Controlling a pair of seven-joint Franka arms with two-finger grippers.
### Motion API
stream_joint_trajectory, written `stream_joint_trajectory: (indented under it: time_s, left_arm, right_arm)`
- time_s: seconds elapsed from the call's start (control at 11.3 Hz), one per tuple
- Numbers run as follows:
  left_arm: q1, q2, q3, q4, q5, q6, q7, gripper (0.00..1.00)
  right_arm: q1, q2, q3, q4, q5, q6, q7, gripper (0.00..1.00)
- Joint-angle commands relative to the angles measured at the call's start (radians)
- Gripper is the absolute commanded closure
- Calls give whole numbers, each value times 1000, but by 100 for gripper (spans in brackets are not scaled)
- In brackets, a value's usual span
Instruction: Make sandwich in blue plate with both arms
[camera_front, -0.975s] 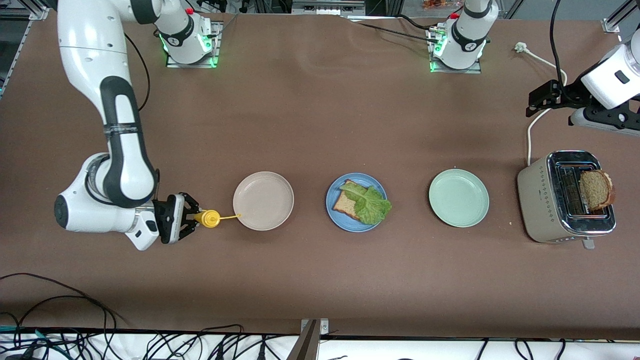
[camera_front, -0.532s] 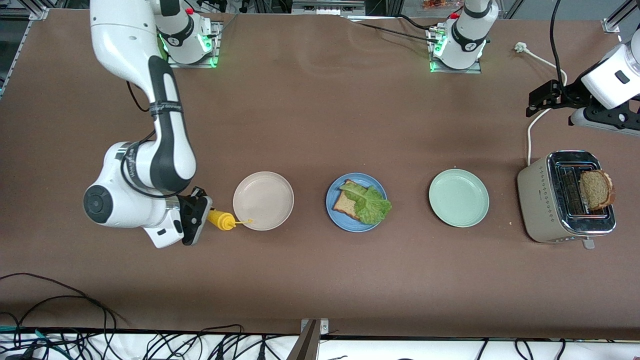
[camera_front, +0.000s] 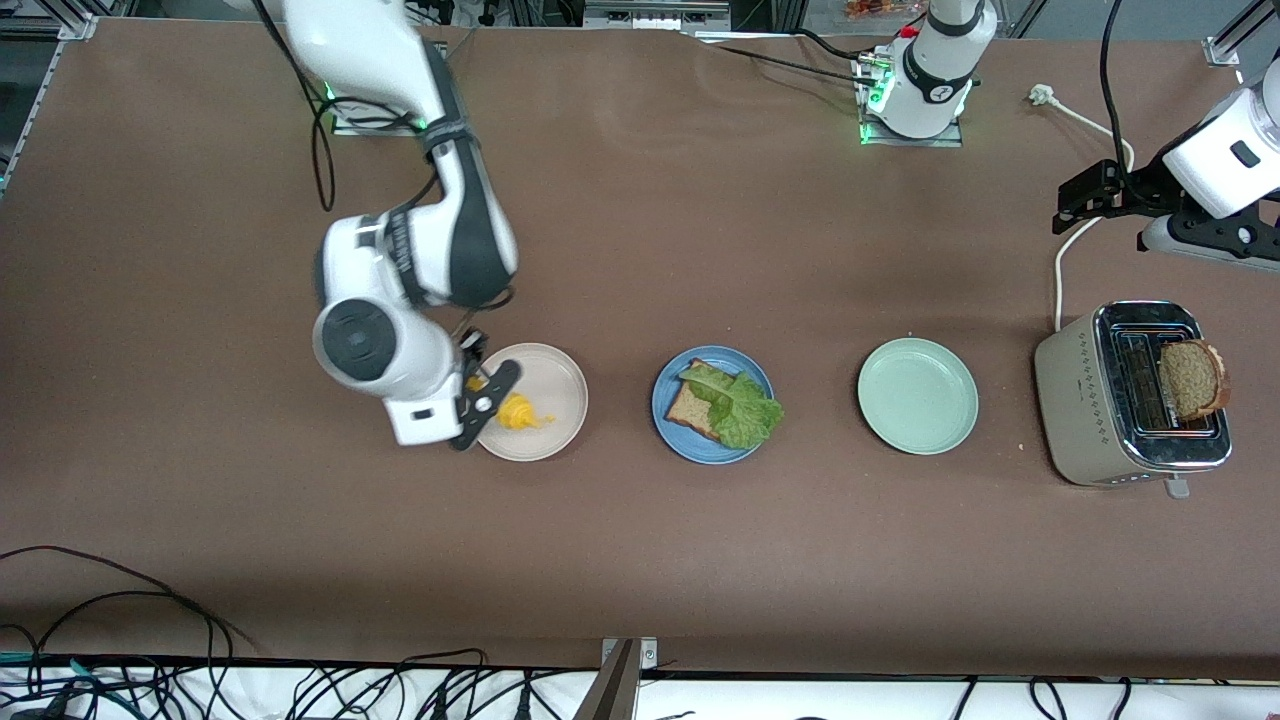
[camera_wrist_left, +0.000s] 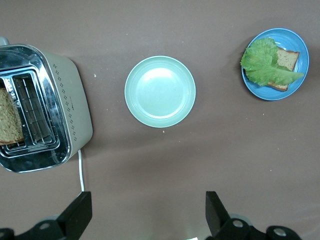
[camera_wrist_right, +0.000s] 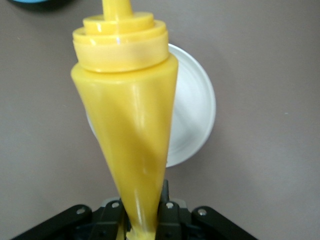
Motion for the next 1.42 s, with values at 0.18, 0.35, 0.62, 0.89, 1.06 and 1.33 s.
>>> stream_joint_trajectory:
  time_s: [0.18,0.35,0.62,0.89,1.06,1.33]
  left_arm:
    - [0,-14,1,-8,-19,-4,4,0]
    - [-1,-14,-1,-8,-19,-4,1,0]
    - [-1,-14,-1,-8,-19,-4,-1,0]
    - [0,-14,-1,-8,-19,-6,2,0]
    - [0,-14,-1,-8,-19,-6,2,0]
    - [-3,-14,-1,-8,-19,-6,1,0]
  right_arm:
    - [211,123,-84,164,-197,-136,264,100]
    - [266,137,-83,172,-254,-147,318,100]
    - [349,167,-78,172,-327,-148,364,100]
    - [415,243,-86,172,-363,-144,405,100]
    - [435,283,-87,172,-399,-134,412,100]
    - [440,312,-87,191,-421,-134,410,100]
